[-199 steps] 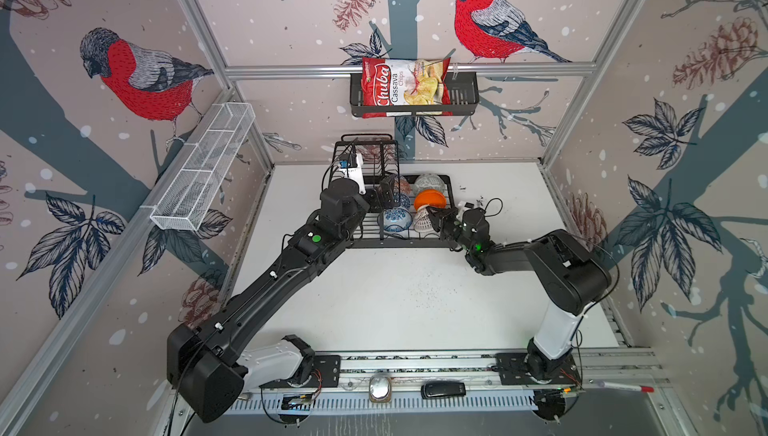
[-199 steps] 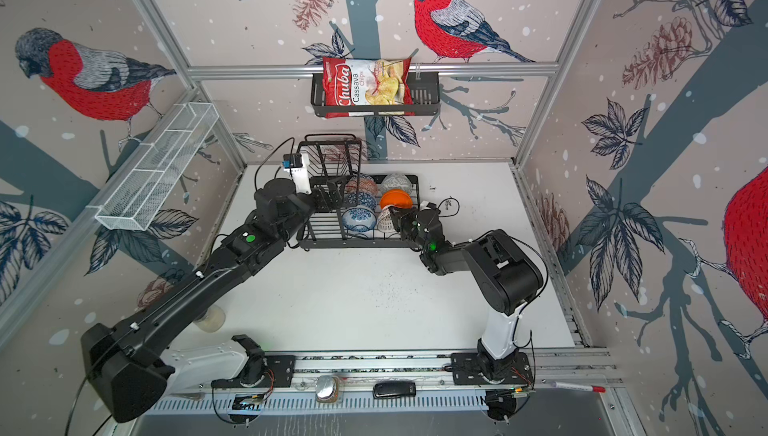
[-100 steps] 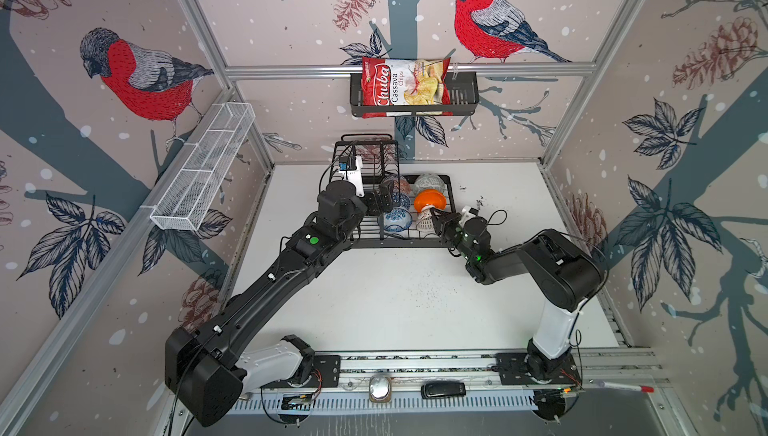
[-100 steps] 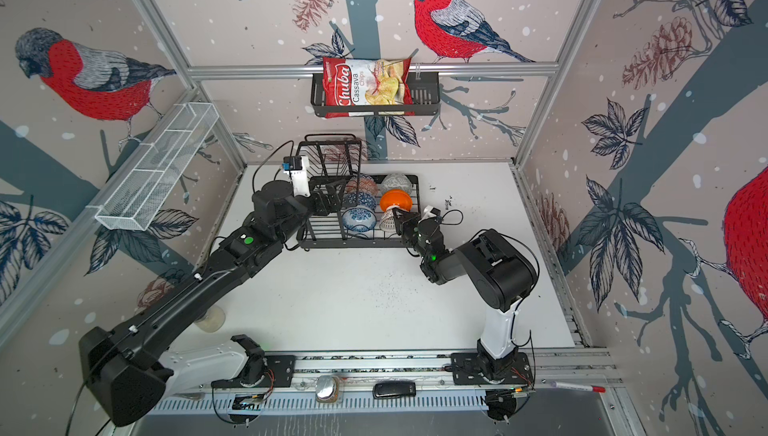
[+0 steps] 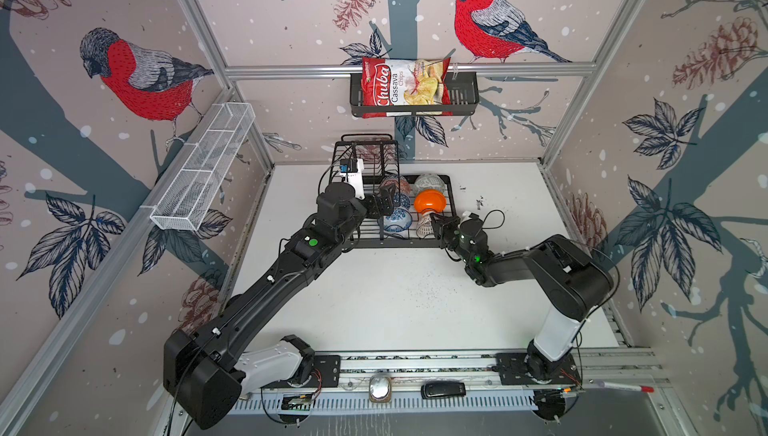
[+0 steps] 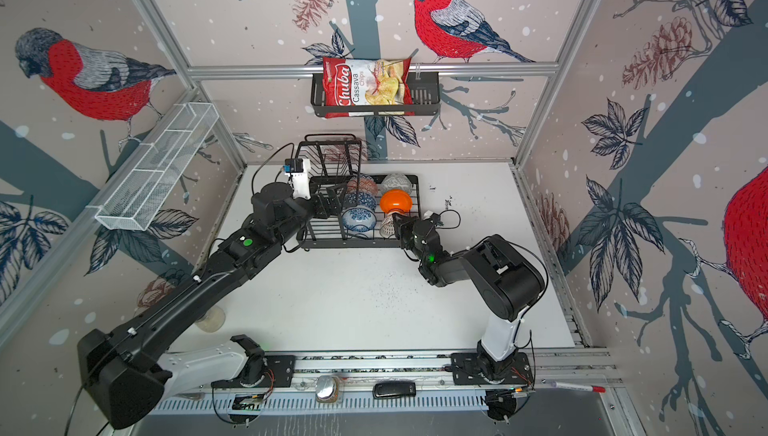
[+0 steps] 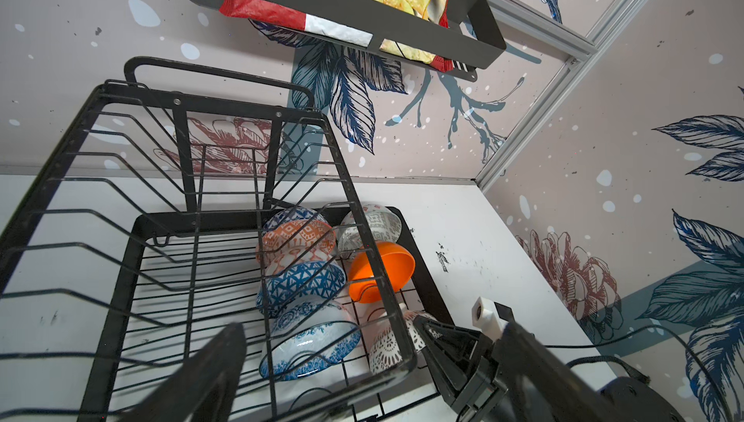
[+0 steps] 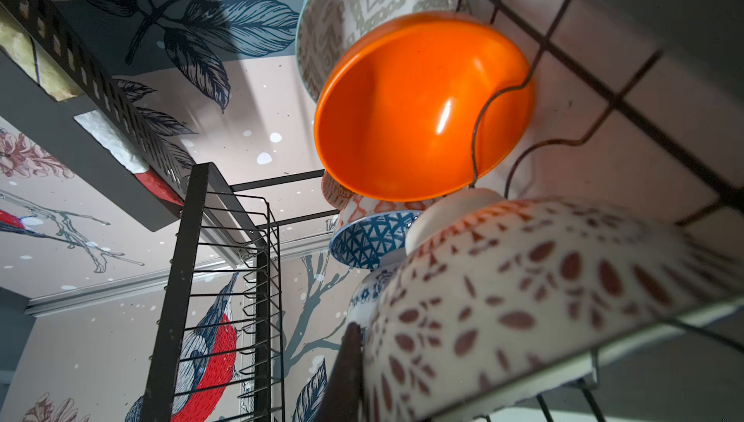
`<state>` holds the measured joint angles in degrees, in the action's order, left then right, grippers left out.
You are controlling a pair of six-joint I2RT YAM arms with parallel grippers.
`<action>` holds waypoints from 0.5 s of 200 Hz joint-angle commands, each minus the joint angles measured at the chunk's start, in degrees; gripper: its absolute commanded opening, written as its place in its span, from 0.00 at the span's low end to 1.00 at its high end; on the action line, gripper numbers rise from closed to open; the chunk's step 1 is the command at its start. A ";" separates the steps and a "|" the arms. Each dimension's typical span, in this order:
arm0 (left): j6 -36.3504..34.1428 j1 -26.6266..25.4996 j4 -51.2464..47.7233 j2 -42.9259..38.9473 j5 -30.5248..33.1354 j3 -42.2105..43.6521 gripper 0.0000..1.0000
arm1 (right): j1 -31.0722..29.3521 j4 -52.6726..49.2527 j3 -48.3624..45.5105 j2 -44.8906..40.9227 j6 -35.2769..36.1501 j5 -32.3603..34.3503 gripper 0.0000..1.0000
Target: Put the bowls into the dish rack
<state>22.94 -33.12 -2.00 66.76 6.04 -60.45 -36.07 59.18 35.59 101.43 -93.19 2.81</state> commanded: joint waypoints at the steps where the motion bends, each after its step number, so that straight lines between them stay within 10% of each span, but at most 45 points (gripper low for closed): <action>1: 0.90 0.09 1.31 -0.30 -1.18 0.23 0.98 | 0.05 -4.35 0.35 0.06 -0.44 1.20 0.22; 100: 0.74 0.38 1.25 -1.15 -0.85 1.20 0.98 | 0.21 -8.46 4.10 -0.57 1.84 -0.10 0.40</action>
<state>23.64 -32.84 -1.98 65.89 5.80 -59.48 -35.86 51.75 39.46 102.17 -92.88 2.48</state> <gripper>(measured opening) 0.978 0.393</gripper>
